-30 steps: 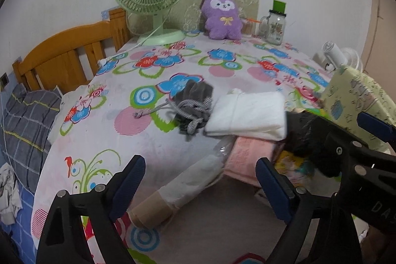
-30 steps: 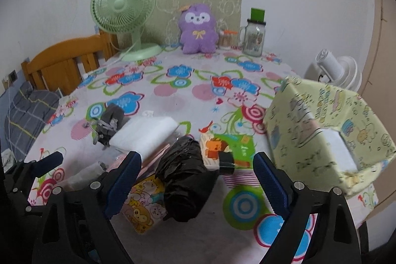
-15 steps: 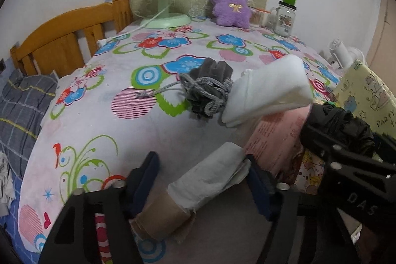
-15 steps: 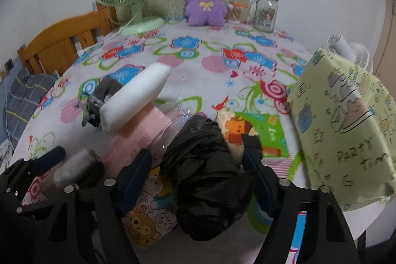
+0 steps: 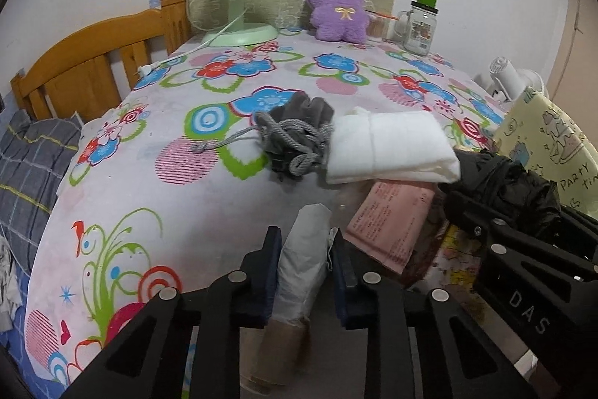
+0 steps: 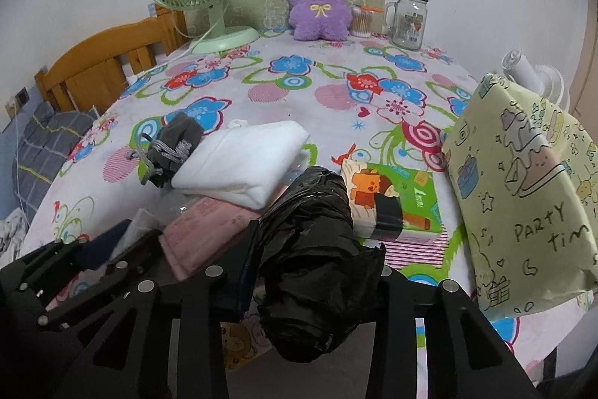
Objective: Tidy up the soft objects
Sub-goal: 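Carry the roll and umbrella in both tools toward the gift-wrap box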
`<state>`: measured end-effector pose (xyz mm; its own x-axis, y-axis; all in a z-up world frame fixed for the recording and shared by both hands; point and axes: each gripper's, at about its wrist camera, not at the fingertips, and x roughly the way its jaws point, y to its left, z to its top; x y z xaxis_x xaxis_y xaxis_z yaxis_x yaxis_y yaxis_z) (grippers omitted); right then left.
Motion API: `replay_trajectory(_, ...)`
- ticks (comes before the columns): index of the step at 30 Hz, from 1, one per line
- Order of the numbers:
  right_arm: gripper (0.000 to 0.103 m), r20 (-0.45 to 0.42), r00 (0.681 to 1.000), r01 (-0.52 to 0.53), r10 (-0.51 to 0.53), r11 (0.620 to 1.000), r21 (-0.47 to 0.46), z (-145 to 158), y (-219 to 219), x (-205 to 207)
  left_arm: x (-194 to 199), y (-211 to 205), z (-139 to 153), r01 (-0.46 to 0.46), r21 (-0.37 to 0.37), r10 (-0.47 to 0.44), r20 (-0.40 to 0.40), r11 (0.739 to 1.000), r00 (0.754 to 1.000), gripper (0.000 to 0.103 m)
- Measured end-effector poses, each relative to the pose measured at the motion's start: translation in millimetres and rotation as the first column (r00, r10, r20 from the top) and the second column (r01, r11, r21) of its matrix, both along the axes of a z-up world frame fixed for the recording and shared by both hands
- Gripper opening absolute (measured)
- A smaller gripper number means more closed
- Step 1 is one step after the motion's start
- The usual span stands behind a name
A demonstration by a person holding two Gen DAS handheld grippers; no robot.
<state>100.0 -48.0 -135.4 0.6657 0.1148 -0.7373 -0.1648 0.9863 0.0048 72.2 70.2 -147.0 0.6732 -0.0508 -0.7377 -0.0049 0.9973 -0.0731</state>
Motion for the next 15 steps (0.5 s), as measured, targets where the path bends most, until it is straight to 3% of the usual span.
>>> replay_trajectory(15,0.042,0.045,0.999,0.012,-0.014,1.000,0.028,26,-13,-15,-4,-21,26,0.039,0.014,-0.039,0.044,0.999,0.998,0.023)
